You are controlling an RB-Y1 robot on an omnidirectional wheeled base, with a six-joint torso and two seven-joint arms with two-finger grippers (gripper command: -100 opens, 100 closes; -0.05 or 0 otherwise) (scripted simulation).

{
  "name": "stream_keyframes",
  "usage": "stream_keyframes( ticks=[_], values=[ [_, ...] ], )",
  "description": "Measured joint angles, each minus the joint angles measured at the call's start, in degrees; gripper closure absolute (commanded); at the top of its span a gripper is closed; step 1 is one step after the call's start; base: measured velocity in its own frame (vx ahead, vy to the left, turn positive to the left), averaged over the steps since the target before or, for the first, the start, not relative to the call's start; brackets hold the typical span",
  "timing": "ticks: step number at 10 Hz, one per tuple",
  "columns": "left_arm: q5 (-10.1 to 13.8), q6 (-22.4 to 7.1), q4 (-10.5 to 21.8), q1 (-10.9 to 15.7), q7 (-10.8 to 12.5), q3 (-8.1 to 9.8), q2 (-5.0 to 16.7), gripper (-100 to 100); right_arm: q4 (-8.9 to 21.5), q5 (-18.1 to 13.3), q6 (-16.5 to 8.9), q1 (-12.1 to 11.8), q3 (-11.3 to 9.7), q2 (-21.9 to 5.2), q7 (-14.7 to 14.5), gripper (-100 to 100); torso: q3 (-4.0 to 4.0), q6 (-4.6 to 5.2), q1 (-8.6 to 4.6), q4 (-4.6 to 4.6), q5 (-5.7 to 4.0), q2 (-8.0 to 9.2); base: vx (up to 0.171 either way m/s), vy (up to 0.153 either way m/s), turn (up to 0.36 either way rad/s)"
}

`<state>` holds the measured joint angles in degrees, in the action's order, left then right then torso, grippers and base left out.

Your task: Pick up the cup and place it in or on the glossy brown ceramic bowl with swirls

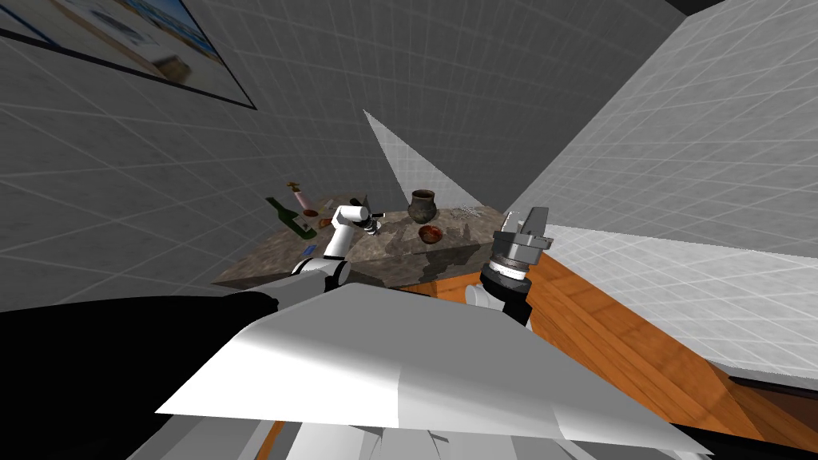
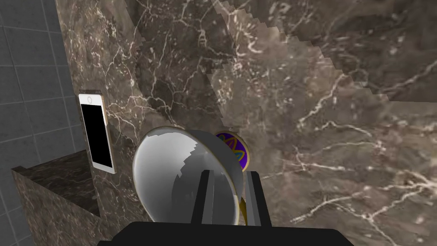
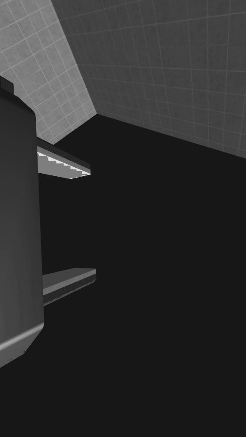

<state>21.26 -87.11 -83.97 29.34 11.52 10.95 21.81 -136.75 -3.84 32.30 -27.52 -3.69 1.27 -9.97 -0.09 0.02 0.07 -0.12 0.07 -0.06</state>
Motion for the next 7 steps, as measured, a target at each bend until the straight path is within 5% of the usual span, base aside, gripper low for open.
stream_keyframes(
  ticks=[1, 3, 4, 5, 7],
  values=[
    [0.0, 0.0, 0.0, 0.0, 0.0, 0.0, 0.0, 100, 0.0, 0.0, 0.0, 0.0, 0.0, 0.0, 0.0, 0, 0.0, 0.0, 0.0, 0.0, 0.0, 0.0, 0.002, 0.0, -0.015],
    [0.4, -1.8, -1.2, 0.6, 0.2, 0.18, 0.4, 100, 0.0, 0.0, 0.0, 0.0, 0.0, 0.0, 0.0, 0, 0.04, 0.01, -0.03, 0.03, -0.03, 0.04, 0.0, 0.0, 0.0],
    [0.4, -2.0, -1.3, 0.6, 0.3, 0.2, 0.4, 0, 0.0, 0.0, 0.0, 0.0, 0.0, 0.0, 0.0, 0, 0.03, 0.01, -0.02, 0.02, -0.02, 0.04, 0.0, 0.0, 0.0],
    [0.4, -2.0, -1.3, 0.6, 0.3, 0.2, 0.4, 100, 0.0, 0.0, 0.0, 0.0, 0.0, 0.0, 0.0, 0, 0.03, 0.01, -0.03, 0.02, -0.02, 0.04, -0.009, -0.093, -0.043],
    [-0.3, 0.3, -0.5, 2.8, 0.2, -0.2, 1.2, 100, 0.0, 0.0, 0.0, 0.0, 0.0, 0.0, 0.0, 0, 0.06, 0.17, -0.77, 0.09, -0.21, 0.04, -0.013, -0.191, -0.046]
  ],
)
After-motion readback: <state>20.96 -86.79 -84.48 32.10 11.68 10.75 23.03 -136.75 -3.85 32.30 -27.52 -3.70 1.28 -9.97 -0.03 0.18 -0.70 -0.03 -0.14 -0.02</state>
